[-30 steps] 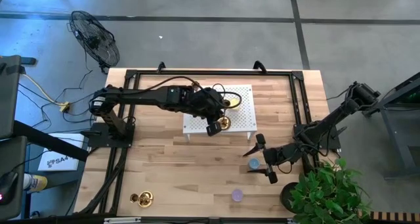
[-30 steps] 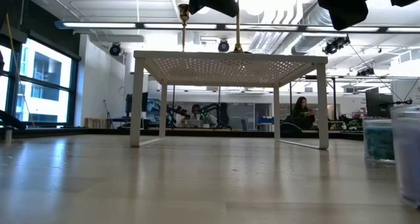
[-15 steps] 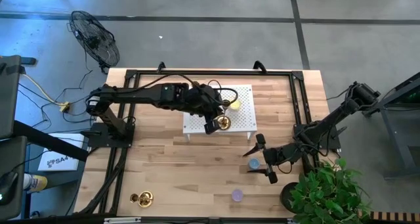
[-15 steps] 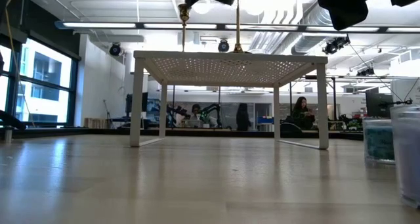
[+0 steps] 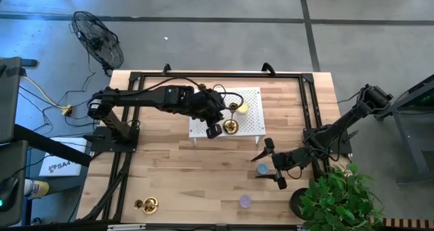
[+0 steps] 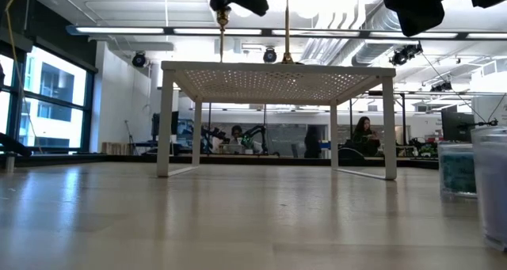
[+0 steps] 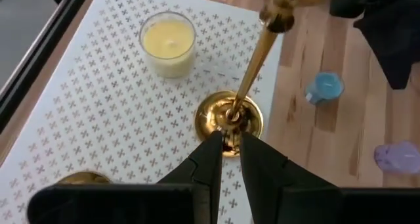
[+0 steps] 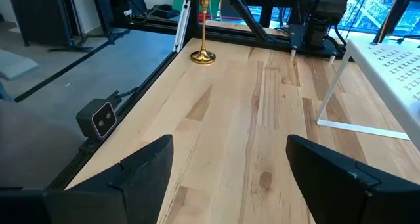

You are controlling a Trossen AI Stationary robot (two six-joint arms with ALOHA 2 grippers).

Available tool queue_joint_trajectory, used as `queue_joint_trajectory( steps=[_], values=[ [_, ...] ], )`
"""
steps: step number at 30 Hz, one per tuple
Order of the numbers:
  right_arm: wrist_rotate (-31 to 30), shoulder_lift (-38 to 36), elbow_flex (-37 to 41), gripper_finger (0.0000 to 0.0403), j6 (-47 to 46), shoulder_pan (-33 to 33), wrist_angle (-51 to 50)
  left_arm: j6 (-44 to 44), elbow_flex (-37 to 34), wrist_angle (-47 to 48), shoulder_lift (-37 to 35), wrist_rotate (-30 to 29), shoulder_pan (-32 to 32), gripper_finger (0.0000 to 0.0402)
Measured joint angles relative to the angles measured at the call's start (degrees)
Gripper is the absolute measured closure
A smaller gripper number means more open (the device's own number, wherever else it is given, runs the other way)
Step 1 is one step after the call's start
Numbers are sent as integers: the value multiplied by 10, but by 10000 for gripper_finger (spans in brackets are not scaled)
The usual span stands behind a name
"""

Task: Pick & Place candle stick holders
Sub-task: Put the blue scented candle on the shelf

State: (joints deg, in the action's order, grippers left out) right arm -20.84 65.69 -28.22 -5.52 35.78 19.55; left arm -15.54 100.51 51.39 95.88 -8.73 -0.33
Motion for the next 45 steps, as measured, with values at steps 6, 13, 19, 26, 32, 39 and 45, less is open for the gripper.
queue_joint_trajectory(
  steps=[6, 13, 19, 26, 32, 39, 45],
  values=[
    [0, 0, 0, 111, 0, 0, 1, 0, 0, 3, -6, 1, -15, 349],
    [0, 0, 0, 111, 0, 0, 4, -25, 0, 48, -23, -25, -46, 349],
    [1, 0, 0, 111, -5, 0, 4, -60, 0, 66, -31, -29, -95, 349],
    [11, 0, 0, 111, -44, 0, -19, -81, 0, 71, -31, -30, -165, 349],
    [14, 0, 0, 111, -60, 0, -73, -105, 0, 71, -31, -103, -228, 349],
    [45, -1, 0, 111, -125, 1, -162, -122, 0, 74, -31, -189, -288, 349],
    [30, -1, 0, 111, -140, 16, -215, -144, -21, 73, -30, -221, -306, 349]
  ],
)
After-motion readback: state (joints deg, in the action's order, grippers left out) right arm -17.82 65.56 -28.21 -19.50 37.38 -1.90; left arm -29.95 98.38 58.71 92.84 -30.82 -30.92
